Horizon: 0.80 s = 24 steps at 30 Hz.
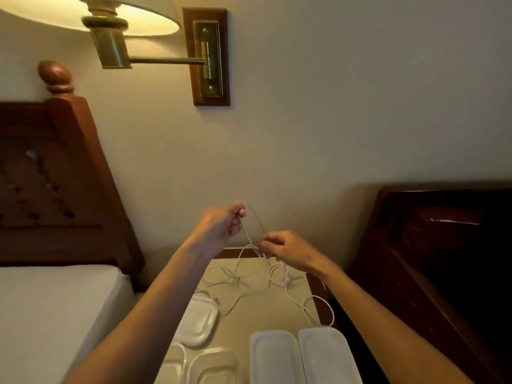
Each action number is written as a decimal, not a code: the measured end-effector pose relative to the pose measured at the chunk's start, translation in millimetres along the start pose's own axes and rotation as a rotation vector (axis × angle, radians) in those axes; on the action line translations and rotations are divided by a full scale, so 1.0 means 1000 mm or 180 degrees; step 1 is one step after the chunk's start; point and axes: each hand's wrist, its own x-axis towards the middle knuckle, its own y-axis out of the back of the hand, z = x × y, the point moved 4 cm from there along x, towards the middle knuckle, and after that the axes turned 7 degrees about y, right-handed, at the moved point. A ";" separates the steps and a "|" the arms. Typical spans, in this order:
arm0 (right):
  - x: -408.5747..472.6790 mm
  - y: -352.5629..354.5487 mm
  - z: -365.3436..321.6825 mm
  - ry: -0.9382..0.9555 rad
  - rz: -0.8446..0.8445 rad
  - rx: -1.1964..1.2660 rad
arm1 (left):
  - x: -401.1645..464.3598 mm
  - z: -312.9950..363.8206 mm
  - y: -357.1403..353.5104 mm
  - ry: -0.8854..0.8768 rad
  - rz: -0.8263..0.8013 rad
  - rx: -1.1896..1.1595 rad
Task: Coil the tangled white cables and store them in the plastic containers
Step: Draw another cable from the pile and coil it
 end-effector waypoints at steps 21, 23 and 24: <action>0.004 0.016 0.186 -0.1674 0.0698 -0.2165 | 0.025 -0.142 0.070 -0.0493 0.0671 0.3224; 0.013 0.022 0.176 -0.1437 0.0792 -0.1838 | 0.025 -0.141 0.079 -0.0456 0.0841 0.3343; 0.019 0.026 0.169 -0.1258 0.0840 -0.1477 | 0.024 -0.138 0.083 -0.0430 0.1012 0.3420</action>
